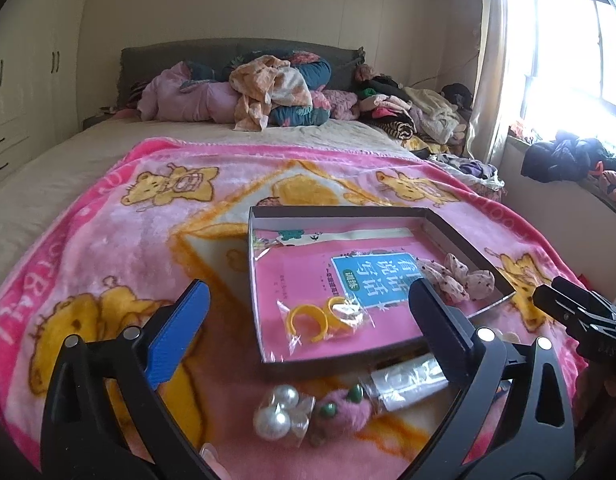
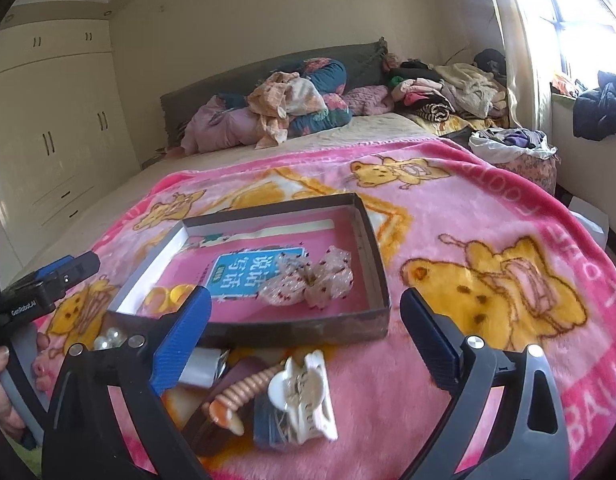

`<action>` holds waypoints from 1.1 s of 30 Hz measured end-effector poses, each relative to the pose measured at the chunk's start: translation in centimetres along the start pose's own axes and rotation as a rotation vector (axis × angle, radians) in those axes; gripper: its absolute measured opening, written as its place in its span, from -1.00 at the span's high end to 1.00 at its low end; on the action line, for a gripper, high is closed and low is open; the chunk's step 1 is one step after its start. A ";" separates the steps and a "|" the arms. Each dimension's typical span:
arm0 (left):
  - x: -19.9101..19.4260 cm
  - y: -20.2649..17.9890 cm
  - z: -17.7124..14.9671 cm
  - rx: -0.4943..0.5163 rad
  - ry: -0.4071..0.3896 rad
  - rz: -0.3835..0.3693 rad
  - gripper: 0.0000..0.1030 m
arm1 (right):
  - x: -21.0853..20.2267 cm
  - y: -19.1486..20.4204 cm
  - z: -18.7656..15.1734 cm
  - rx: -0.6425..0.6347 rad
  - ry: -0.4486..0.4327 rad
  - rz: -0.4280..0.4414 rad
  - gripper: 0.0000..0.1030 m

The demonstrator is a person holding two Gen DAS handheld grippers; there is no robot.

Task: Organize jewelry
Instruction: 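Move the left tool back toward the bagged bow-stud card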

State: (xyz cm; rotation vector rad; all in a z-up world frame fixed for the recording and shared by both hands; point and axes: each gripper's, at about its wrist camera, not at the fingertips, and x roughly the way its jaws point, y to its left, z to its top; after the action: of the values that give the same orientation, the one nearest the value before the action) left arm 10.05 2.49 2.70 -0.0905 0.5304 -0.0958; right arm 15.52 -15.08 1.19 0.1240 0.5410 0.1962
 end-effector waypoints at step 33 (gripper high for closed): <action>-4.6 -1.2 -8.3 0.025 0.082 -0.034 -0.77 | -3.4 1.7 -4.7 -0.065 0.066 0.019 -0.81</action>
State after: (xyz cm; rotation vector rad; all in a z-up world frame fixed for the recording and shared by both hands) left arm 1.74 1.35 -2.01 -0.0713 0.6094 -0.1395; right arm 9.90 -13.82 -0.83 0.0593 0.5988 0.2372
